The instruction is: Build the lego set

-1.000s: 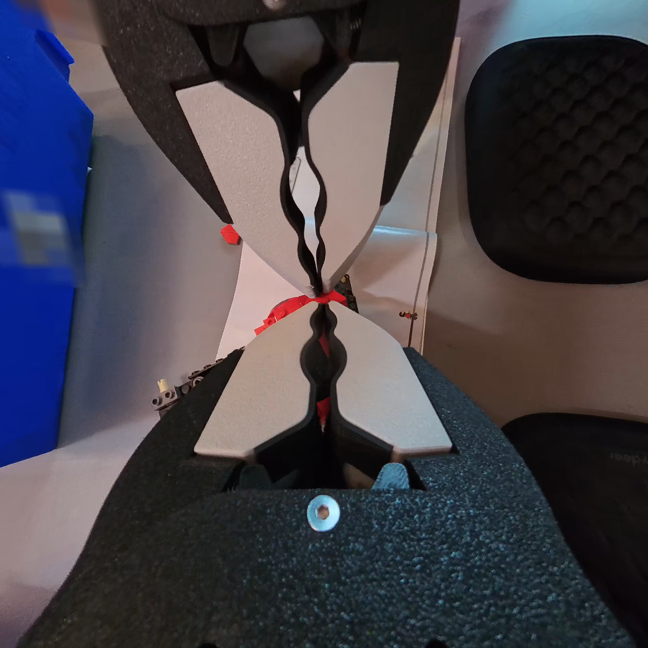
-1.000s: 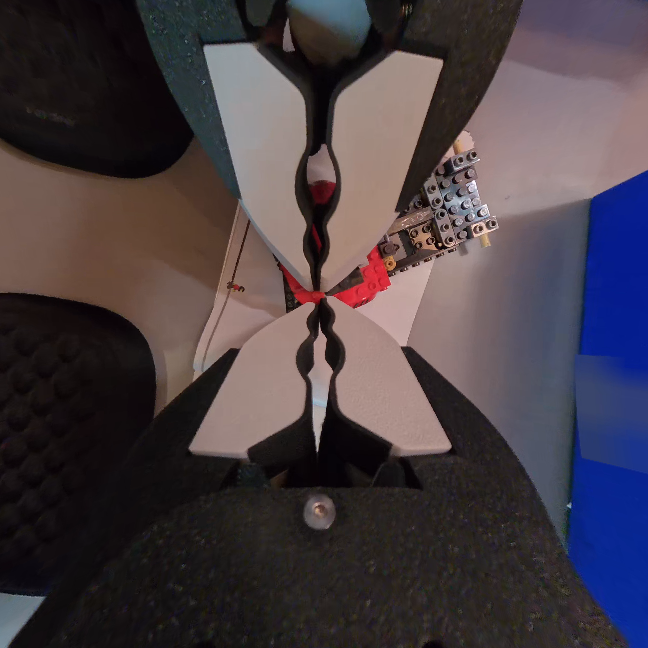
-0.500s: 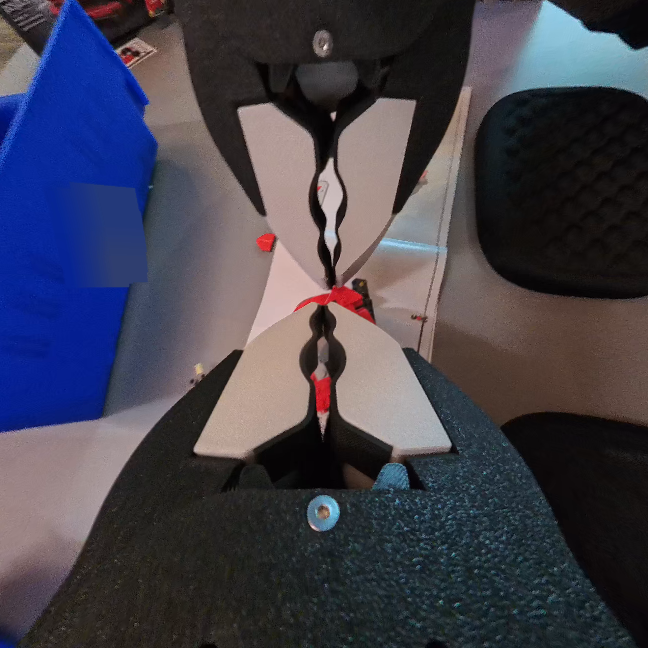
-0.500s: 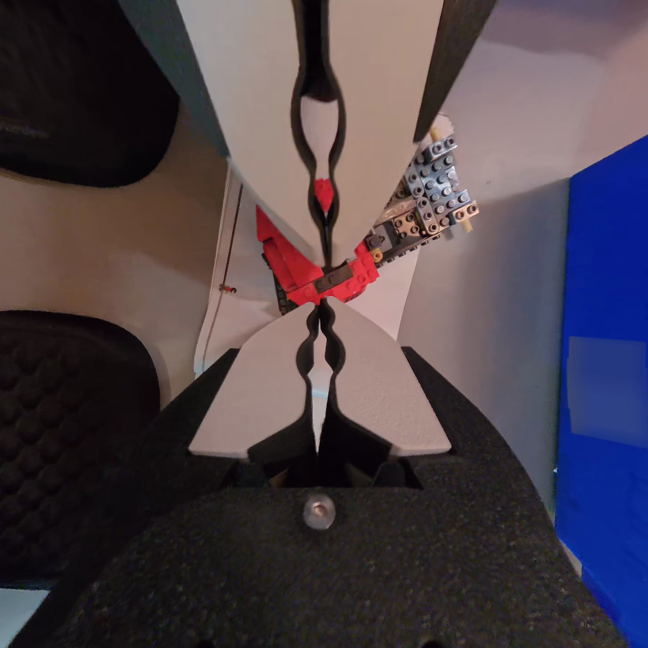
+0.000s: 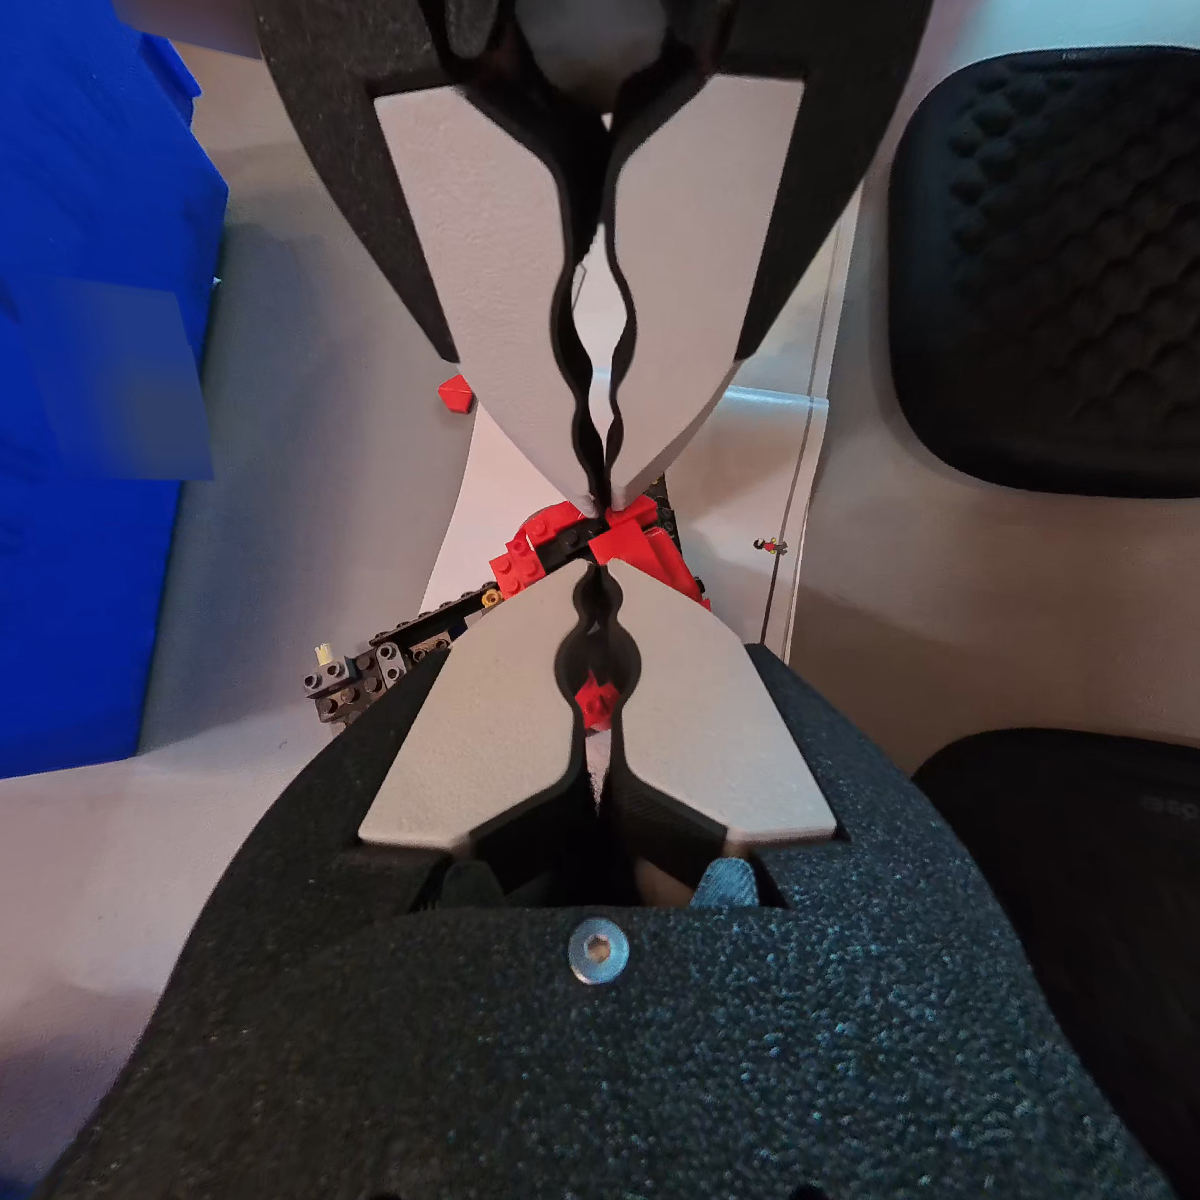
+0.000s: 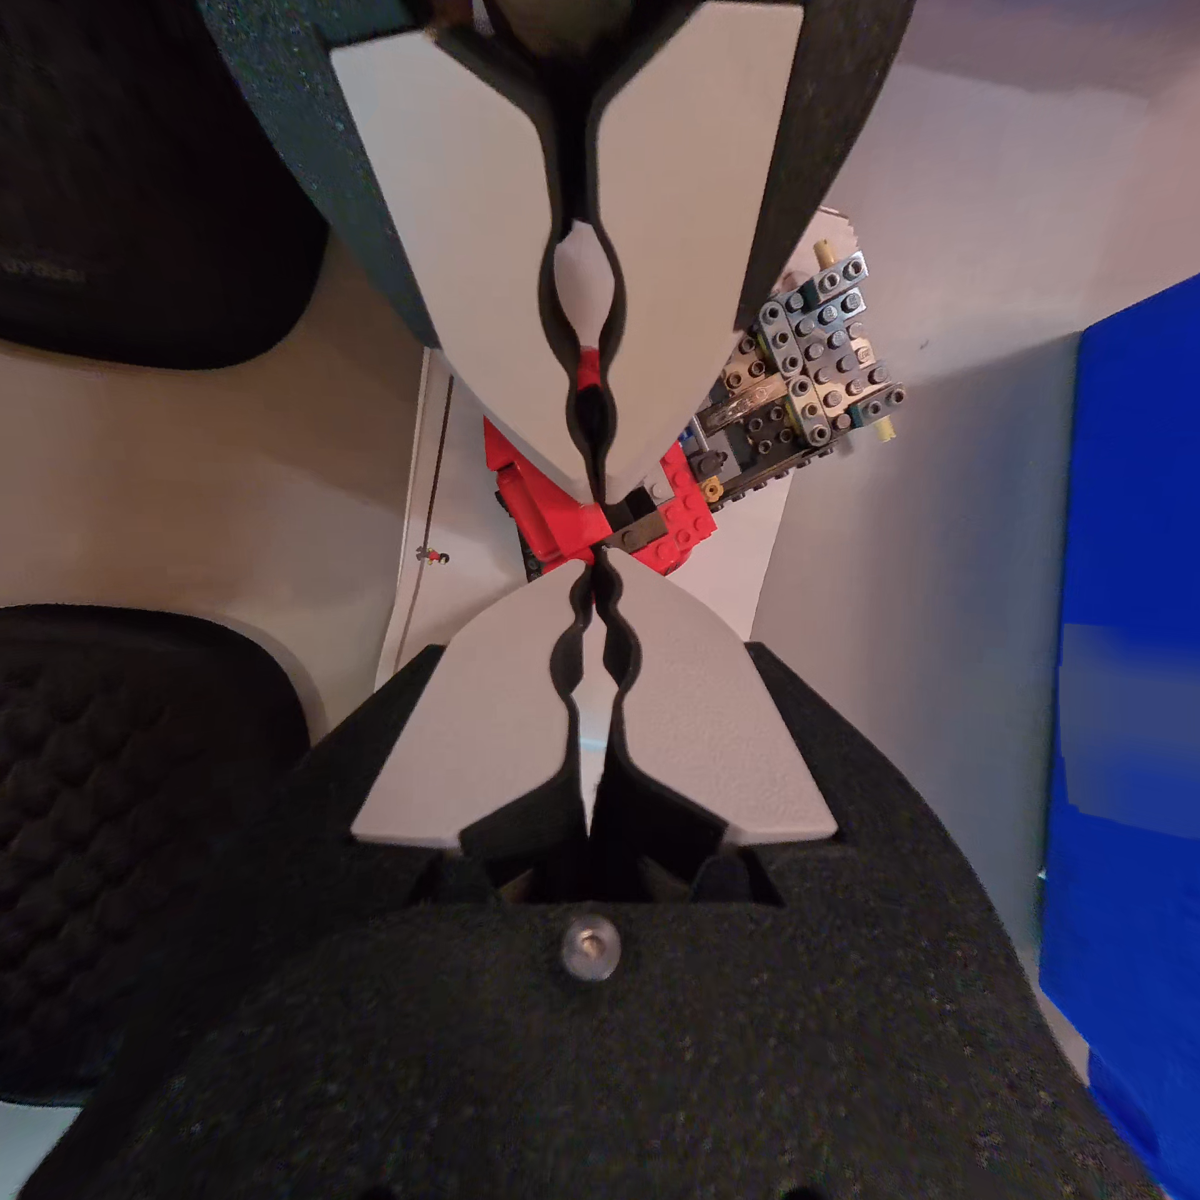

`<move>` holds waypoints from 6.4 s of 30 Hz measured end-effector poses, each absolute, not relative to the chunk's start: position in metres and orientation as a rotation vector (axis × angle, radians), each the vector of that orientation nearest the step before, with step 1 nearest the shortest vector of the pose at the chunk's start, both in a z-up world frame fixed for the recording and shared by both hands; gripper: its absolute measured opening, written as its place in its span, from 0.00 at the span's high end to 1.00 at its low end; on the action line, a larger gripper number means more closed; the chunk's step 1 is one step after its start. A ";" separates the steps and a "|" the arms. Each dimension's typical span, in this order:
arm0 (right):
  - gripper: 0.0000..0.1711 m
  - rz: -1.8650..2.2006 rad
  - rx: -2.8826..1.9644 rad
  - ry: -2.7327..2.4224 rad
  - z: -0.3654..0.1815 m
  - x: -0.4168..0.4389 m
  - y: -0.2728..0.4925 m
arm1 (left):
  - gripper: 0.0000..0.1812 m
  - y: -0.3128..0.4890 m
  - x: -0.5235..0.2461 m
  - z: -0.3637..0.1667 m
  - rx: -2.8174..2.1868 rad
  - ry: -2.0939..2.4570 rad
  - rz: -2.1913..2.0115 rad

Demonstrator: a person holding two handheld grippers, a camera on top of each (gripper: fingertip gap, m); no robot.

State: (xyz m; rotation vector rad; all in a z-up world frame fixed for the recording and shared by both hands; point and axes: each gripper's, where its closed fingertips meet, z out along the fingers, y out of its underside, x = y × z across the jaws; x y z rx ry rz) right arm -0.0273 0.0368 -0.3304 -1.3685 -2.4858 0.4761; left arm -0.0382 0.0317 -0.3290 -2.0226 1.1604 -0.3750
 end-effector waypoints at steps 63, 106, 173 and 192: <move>1.00 0.583 -1.517 -2.401 -0.330 -0.032 0.037 | 1.00 0.002 -0.057 -0.330 -2.111 1.005 -0.419; 0.75 1.002 -1.819 -1.063 -0.297 0.075 0.160 | 0.86 -0.014 -0.062 -0.359 -2.313 1.018 -0.340; 0.91 0.753 -1.934 -1.368 -0.344 0.073 0.145 | 0.89 -0.016 -0.059 -0.359 -2.256 1.058 -0.372; 0.91 0.720 -1.960 -1.389 -0.351 0.075 0.145 | 0.90 -0.016 -0.058 -0.359 -2.253 1.056 -0.378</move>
